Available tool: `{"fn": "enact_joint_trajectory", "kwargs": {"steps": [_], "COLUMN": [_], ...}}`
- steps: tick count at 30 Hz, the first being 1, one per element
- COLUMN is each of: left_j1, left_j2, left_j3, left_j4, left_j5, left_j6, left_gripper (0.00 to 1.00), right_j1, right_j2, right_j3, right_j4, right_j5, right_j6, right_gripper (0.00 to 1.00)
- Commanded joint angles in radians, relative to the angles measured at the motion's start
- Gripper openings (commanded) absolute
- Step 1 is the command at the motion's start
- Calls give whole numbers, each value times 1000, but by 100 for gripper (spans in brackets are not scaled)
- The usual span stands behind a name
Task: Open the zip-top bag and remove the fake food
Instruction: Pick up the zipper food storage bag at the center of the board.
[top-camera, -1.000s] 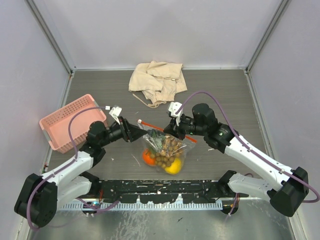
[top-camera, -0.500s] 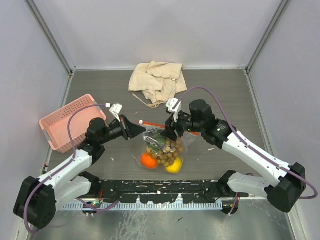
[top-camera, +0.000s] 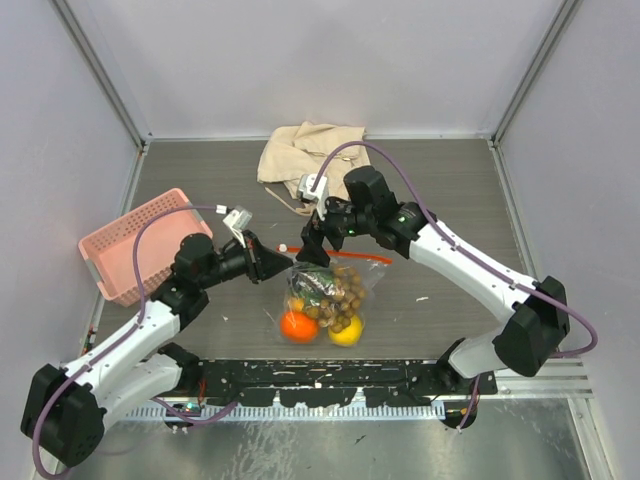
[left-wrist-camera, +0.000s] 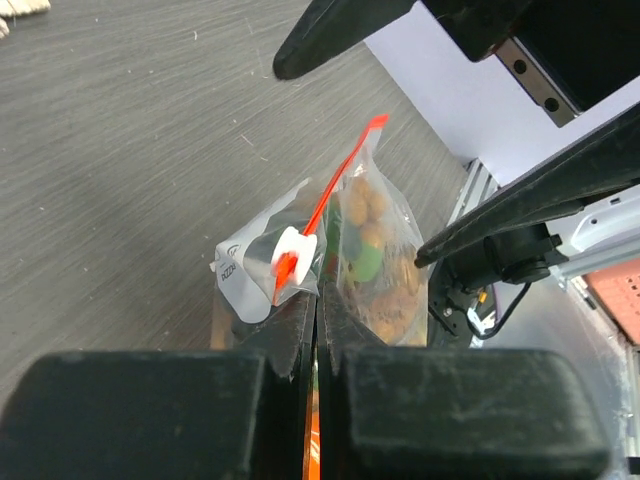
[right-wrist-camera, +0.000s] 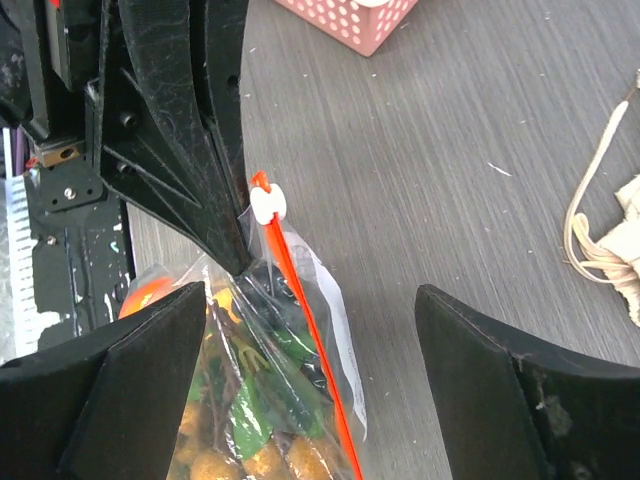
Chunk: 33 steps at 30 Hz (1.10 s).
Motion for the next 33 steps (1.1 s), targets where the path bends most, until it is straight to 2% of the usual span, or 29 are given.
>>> {"fn": "enact_joint_trajectory", "kwargs": {"steps": [1, 8, 22, 24, 30, 33], "left_j1": [-11, -11, -13, -12, -13, -13], "left_j2": [-28, -36, -41, -44, -52, -61], "left_j3": [81, 116, 163, 166, 173, 173], "left_j4": [-27, -69, -110, -107, -110, -111], "left_j5": [12, 49, 100, 105, 88, 67], "left_j6": [115, 192, 216, 211, 199, 178], "left_gripper": [0, 0, 0, 0, 0, 0], "right_j1": [-9, -36, -80, -80, -80, -80], "right_j2": [-12, 7, 92, 96, 74, 47], "right_j3": [58, 25, 58, 58, 46, 31], "right_j4": [-44, -47, -41, -38, -30, -15], "right_j5": [-124, -224, -341, -353, -356, -348], "right_j6": [-107, -170, -139, -134, -127, -122], "right_gripper": [90, 88, 65, 57, 13, 3]}}
